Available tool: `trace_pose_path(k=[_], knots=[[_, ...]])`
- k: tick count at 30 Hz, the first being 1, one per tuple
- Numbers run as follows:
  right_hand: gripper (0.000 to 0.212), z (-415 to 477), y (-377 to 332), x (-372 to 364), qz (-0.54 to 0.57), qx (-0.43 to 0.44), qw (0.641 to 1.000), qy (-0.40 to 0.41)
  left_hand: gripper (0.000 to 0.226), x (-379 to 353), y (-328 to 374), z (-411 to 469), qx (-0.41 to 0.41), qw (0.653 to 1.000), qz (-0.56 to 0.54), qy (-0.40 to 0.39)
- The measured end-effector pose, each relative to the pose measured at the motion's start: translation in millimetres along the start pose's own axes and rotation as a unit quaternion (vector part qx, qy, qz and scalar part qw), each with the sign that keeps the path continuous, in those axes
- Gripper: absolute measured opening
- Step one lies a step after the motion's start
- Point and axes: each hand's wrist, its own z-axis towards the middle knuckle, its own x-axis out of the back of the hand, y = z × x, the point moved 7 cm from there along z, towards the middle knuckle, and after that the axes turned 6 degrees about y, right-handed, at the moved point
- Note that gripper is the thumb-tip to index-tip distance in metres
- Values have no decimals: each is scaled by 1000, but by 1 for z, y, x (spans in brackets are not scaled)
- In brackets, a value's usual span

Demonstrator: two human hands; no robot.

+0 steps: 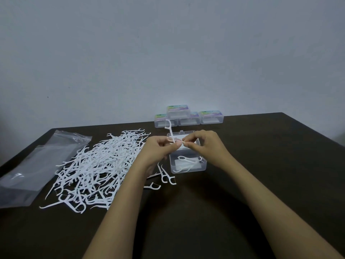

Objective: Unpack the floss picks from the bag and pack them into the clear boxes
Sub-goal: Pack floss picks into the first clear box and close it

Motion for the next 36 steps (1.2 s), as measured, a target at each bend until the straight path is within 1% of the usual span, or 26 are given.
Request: trace_pose_path(k=[5, 8, 10, 12, 14, 16, 18, 19, 20, 21, 22, 24, 25, 26, 27, 28, 29, 31, 32, 33, 36], knots=[[14, 1, 2, 1, -32, 0, 999, -16, 8, -2, -1, 0, 27, 995, -99, -6], [15, 3, 3, 7, -48, 3, 999, -20, 15, -4, 0, -1, 31, 992, -118, 11], [14, 2, 5, 12, -52, 3, 998, -28, 18, -5, -1, -1, 34, 988, -151, 2], [14, 1, 10, 15, -68, 4, 997, -45, 20, -4, 1, -2, 21, 986, -167, 9], [14, 1, 16, 13, -88, 5, 994, -72, 19, 3, 6, -2, -27, 993, -94, 62], [14, -1, 22, 9, -102, -2, 989, -109, 17, 6, 15, -2, -100, 988, -17, 117], [16, -4, 25, 5, -118, -12, 984, -136, 18, 3, 25, -6, -165, 978, 23, 129], [17, -4, 26, 5, -121, -16, 983, -139, 18, 0, 28, -6, -198, 969, 69, 129], [17, -4, 26, 5, -121, -18, 983, -135, 20, -4, 31, -5, -230, 954, 147, 124], [17, -4, 27, 7, -118, -19, 985, -123, 23, -13, 31, -3, -253, 932, 239, 103], [17, -3, 26, 9, -116, -21, 987, -110, 27, -24, 27, 1, -261, 905, 329, 68], [18, -2, 27, 15, -123, -23, 989, -84, 36, -44, 14, 7, -243, 838, 489, -9], [19, -1, 28, 16, -131, -25, 988, -75, 40, -50, 8, 8, -228, 804, 547, -33], [20, -1, 28, 17, -140, -25, 987, -70, 45, -53, 5, 9, -213, 783, 582, -46], [21, -1, 27, 18, -147, -26, 987, -65, 52, -53, 2, 10, -201, 778, 593, -49], [22, -1, 27, 18, -152, -26, 986, -63, 59, -49, 3, 10, -191, 791, 579, -40], [23, -1, 25, 18, -155, -23, 986, -59, 66, -43, 6, 10, -187, 816, 546, -23], [23, -1, 20, 15, -159, -13, 986, -52, 69, -27, 13, 8, -183, 864, 468, 25], [24, -1, 15, 14, -158, -9, 986, -48, 64, -18, 16, 7, -178, 876, 445, 46], [24, -2, 11, 11, -158, -7, 986, -47, 55, -10, 19, 6, -172, 881, 436, 62], [27, -10, -6, -6, -168, 22, 982, -77, 22, 16, 24, 2, -137, 892, 423, 83]])
